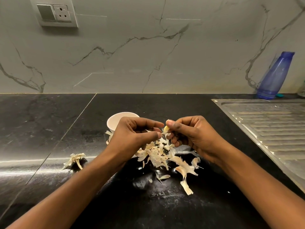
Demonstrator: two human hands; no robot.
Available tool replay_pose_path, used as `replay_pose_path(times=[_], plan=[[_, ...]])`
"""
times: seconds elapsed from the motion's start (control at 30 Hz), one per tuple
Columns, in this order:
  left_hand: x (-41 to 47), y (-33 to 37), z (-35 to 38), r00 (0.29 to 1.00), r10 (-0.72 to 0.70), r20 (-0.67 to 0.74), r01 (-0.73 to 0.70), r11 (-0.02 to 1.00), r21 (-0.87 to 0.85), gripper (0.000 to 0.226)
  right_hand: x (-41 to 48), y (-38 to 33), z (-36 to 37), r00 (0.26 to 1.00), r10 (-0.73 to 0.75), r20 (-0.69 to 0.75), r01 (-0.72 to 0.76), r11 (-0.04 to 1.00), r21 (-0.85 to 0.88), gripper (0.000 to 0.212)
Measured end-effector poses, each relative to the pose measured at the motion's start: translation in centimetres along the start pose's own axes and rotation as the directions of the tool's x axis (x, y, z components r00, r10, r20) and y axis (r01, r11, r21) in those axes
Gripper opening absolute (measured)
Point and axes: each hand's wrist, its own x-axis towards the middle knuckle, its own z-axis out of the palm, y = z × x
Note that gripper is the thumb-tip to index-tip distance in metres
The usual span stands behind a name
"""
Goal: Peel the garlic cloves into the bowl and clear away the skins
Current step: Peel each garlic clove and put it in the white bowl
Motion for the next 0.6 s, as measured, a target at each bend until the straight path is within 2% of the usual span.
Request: replay_pose_path(times=[0.37, 0.6], plan=[[0.04, -0.39, 0.04, 0.999, 0.038, -0.007, -0.037, 0.999, 0.039, 0.009, 0.06, 0.33, -0.06, 1.000, -0.026, 0.009, 0.027, 0.996, -0.081, 0.031], [-0.11, -0.30, 0.31, 0.993, 0.120, 0.019, -0.121, 0.976, 0.180, 0.004, 0.18, 0.48, -0.12, 0.999, -0.035, -0.030, 0.032, 0.994, -0.107, 0.032]])
